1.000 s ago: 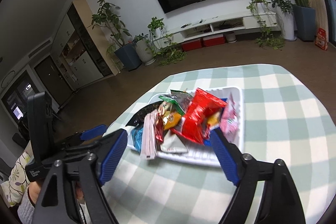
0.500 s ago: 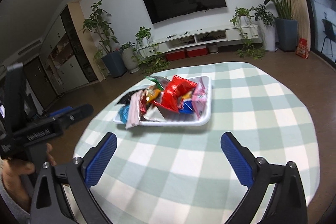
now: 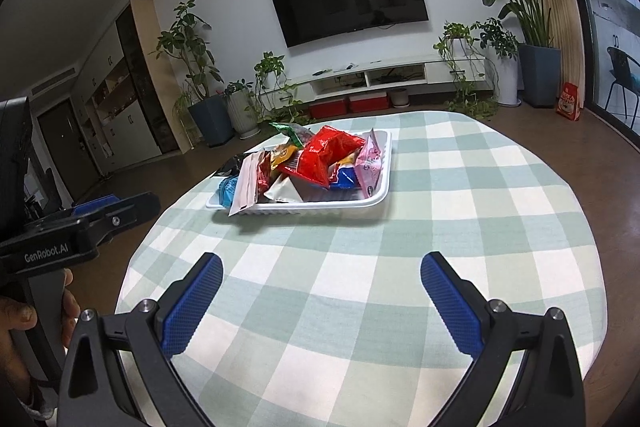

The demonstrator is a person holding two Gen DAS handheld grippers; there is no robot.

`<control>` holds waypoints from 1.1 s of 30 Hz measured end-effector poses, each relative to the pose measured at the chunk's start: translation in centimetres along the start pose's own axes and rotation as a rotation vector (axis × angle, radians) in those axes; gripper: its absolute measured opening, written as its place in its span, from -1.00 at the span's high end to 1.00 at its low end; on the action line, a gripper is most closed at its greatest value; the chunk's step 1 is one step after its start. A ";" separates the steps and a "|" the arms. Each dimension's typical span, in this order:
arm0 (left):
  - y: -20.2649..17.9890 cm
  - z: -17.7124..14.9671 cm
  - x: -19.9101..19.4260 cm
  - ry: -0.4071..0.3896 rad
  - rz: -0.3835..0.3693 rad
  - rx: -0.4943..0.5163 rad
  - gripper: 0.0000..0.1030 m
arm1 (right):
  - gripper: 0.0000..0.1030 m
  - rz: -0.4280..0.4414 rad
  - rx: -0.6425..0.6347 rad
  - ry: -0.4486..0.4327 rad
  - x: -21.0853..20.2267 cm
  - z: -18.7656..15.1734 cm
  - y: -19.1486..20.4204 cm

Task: Organize snacks

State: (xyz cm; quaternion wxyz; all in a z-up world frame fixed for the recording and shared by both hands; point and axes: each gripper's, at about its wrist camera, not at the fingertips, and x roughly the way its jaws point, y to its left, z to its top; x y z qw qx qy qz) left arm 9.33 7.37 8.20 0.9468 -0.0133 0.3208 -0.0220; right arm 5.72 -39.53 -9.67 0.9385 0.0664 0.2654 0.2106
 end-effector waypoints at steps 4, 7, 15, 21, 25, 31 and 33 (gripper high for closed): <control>-0.3 -0.1 -0.1 -0.004 0.003 0.011 -0.99 | -0.97 -0.004 0.007 0.003 0.0 -0.3 -0.2; -0.4 -0.1 -0.1 -0.004 0.001 0.012 -0.99 | -0.97 -0.005 0.009 0.001 -0.1 -0.4 -0.3; -0.8 -0.5 -0.2 -0.005 0.002 0.021 -0.99 | -0.97 -0.003 0.006 -0.002 -0.1 -0.7 -0.4; -1.1 -0.6 -0.3 -0.004 0.009 0.027 -0.99 | -0.98 0.000 0.013 -0.004 -0.3 -0.7 -0.3; -1.2 -0.7 -0.2 0.000 0.009 0.028 -0.99 | -0.98 0.001 0.011 -0.003 -0.2 -0.7 -0.3; -1.2 -0.8 -0.3 -0.002 0.009 0.028 -0.99 | -0.98 0.001 0.003 -0.004 -0.4 -0.8 -0.2; -1.2 -0.8 -0.3 -0.001 0.010 0.026 -0.99 | -0.98 0.000 0.001 -0.005 -0.4 -0.8 -0.2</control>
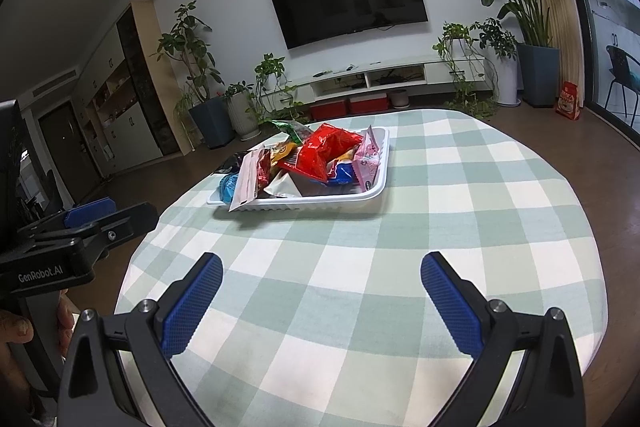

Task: Organize snacks

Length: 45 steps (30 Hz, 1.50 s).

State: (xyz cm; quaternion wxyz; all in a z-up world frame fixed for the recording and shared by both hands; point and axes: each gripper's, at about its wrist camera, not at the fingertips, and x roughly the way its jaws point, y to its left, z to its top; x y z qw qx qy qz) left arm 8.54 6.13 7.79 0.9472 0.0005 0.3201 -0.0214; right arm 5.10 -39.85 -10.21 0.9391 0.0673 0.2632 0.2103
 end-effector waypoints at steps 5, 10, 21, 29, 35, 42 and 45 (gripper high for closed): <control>0.1 -0.3 -0.1 0.000 0.005 0.000 -0.99 | -0.98 -0.001 -0.004 0.000 0.0 0.0 0.0; 0.2 -0.4 -0.1 -0.001 0.005 -0.002 -0.99 | -0.98 0.000 -0.003 0.000 0.0 0.0 0.0; 0.1 -1.0 -0.3 -0.024 0.024 0.040 -0.99 | -0.98 0.001 -0.009 0.000 0.0 0.0 0.2; -0.4 -1.5 0.0 -0.036 0.089 0.074 -0.99 | -0.98 0.000 -0.012 0.001 0.0 -0.1 0.2; -0.9 -1.9 0.8 -0.020 0.090 0.090 -0.99 | -0.98 -0.001 -0.014 0.001 0.0 -0.1 0.3; -0.6 -2.6 1.2 0.019 0.044 0.048 -0.99 | -0.98 0.000 -0.011 0.001 -0.1 -0.1 0.3; -0.5 -2.8 1.4 0.046 0.042 0.042 -0.99 | -0.98 -0.002 -0.009 0.001 0.0 -0.1 0.4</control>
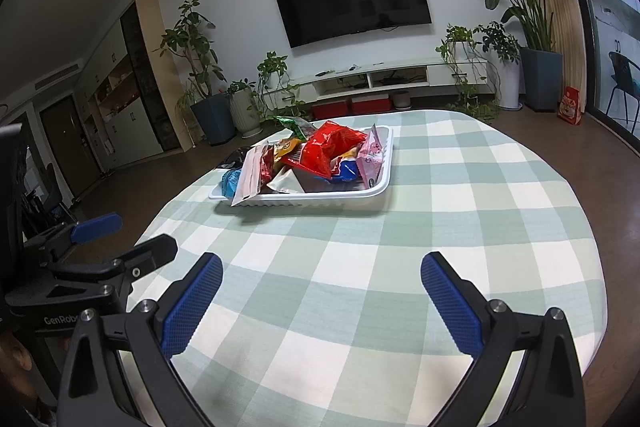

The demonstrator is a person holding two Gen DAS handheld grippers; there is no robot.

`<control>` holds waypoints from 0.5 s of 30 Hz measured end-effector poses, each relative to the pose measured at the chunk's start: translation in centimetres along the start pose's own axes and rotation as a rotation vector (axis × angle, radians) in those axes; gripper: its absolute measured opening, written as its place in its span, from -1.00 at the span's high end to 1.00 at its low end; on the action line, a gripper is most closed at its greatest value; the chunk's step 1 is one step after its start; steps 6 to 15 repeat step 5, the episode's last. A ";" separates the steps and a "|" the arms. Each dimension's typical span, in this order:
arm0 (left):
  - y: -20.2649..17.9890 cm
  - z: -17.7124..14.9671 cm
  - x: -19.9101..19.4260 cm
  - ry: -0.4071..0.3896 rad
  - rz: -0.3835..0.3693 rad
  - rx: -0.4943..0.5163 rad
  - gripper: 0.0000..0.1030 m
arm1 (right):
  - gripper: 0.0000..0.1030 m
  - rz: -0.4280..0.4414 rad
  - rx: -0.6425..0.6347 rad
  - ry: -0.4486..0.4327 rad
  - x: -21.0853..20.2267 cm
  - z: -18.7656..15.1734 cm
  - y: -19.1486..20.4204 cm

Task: Organize snacks

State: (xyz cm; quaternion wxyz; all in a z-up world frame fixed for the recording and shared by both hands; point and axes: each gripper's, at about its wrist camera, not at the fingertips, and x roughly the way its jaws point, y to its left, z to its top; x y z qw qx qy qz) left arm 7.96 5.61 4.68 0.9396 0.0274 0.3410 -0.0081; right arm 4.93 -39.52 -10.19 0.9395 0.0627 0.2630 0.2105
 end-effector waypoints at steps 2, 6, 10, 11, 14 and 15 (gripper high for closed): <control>0.0 -0.1 0.2 0.004 0.001 0.002 -0.99 | -0.98 -0.001 0.000 0.000 0.0 0.0 0.0; 0.1 -0.3 0.3 0.001 0.016 0.001 -0.99 | -0.98 -0.002 0.002 0.002 0.0 0.0 -0.1; 0.1 -0.3 0.3 0.001 0.016 0.001 -0.99 | -0.98 -0.002 0.002 0.002 0.0 0.0 -0.1; 0.1 -0.3 0.3 0.001 0.016 0.001 -0.99 | -0.98 -0.002 0.002 0.002 0.0 0.0 -0.1; 0.1 -0.3 0.3 0.001 0.016 0.001 -0.99 | -0.98 -0.002 0.002 0.002 0.0 0.0 -0.1; 0.1 -0.3 0.3 0.001 0.016 0.001 -0.99 | -0.98 -0.002 0.002 0.002 0.0 0.0 -0.1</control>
